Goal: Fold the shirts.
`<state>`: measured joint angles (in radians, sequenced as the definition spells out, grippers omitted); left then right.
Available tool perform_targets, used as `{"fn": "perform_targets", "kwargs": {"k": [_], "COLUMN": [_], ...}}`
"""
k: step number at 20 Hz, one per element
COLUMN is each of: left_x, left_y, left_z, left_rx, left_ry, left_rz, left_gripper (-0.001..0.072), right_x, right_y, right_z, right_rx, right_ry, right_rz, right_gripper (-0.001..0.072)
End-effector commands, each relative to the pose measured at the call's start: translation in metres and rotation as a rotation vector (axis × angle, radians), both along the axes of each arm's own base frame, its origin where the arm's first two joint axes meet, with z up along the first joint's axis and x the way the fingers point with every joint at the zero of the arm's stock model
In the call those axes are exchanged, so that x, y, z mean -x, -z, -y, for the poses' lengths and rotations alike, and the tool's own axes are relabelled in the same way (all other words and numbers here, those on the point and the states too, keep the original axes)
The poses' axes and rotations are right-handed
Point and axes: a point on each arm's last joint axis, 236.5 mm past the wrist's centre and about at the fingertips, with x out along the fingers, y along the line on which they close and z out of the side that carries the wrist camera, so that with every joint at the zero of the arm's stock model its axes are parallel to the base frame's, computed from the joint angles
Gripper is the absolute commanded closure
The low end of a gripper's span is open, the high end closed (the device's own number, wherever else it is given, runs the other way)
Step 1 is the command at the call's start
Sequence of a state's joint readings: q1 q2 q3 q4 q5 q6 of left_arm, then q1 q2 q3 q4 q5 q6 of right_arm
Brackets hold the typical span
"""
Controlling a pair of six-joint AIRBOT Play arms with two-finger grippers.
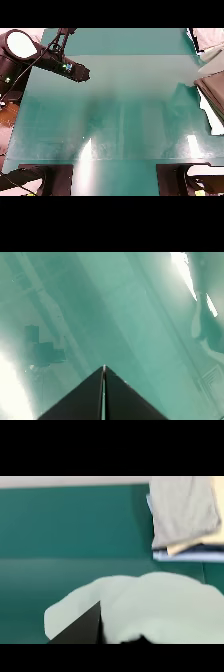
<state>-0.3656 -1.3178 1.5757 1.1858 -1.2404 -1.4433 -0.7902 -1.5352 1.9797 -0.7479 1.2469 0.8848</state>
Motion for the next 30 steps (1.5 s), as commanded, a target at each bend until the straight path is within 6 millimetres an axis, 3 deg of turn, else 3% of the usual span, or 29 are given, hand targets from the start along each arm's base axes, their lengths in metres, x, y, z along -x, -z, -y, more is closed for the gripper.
{"fn": "perform_targets", "kwargs": {"k": [1, 5, 8, 9, 10, 11, 12, 16, 17, 19, 22, 25, 27, 30], "left_x": [0.0, 0.002, 0.002, 0.002, 0.002, 0.002, 0.002, 0.003, 0.003, 0.003, 0.003, 0.004, 0.013, 0.009], "left_y": [0.0, 0.001, 0.001, 0.001, 0.001, 0.001, 0.001, 0.002, 0.002, 0.002, 0.002, 0.003, 0.007, 0.005], "left_z": [0.0, 0.0, 0.0, 0.0, 0.0, 0.0, 0.0, -0.001, -0.001, -0.001, -0.001, -0.001, -0.001, 0.0], "left_rx": [-0.002, -0.005, -0.005, -0.005, -0.005, -0.005, -0.005, -0.009, -0.008, -0.008, -0.007, -0.011, -0.019, -0.011], "left_ry": [0.003, 0.006, 0.006, 0.006, 0.006, 0.006, 0.006, 0.009, 0.009, 0.009, 0.008, 0.011, 0.027, 0.021], "left_rz": [0.0, -0.007, -0.007, -0.007, -0.007, -0.007, -0.006, -0.012, -0.012, -0.013, -0.011, -0.017, -0.053, -0.038], "left_gripper": [0.0686, 0.0686, 0.0686, 0.0686, 0.0686, 0.0686, 0.0685, 0.0686, 0.0686, 0.0686, 0.0685, 0.0685, 0.0685, 0.0685], "right_x": [0.05, 0.126, 0.172, 0.184, 0.195, 0.207, 0.218, 0.253, 0.247, 0.218, 0.16, 0.107, 0.082, 0.057], "right_y": [0.034, 0.087, 0.117, 0.126, 0.134, 0.14, 0.144, 0.142, 0.135, 0.114, 0.081, 0.062, 0.064, 0.065], "right_z": [0.024, 0.072, 0.085, 0.086, 0.087, 0.089, 0.092, 0.105, 0.105, 0.094, 0.053, -0.017, -0.072, -0.15], "right_rx": [-0.046, -0.094, -0.162, -0.189, -0.213, -0.232, -0.247, -0.281, -0.319, -0.416, -0.548, -0.612, -0.598, -0.568], "right_ry": [0.111, 0.422, 0.552, 0.582, 0.607, 0.632, 0.659, 0.771, 0.788, 0.727, 0.544, 0.314, 0.17, -0.021], "right_rz": [-0.182, -0.408, -0.491, -0.508, -0.52, -0.529, -0.533, -0.502, -0.453, -0.316, -0.168, -0.149, -0.202, -0.262], "right_gripper": [0.0693, 0.0692, 0.0686, 0.0626, 0.0428, 0.0283, 0.0255, 0.0255, 0.0256, 0.0257, 0.0257, 0.0258, 0.0259, 0.0261]}}
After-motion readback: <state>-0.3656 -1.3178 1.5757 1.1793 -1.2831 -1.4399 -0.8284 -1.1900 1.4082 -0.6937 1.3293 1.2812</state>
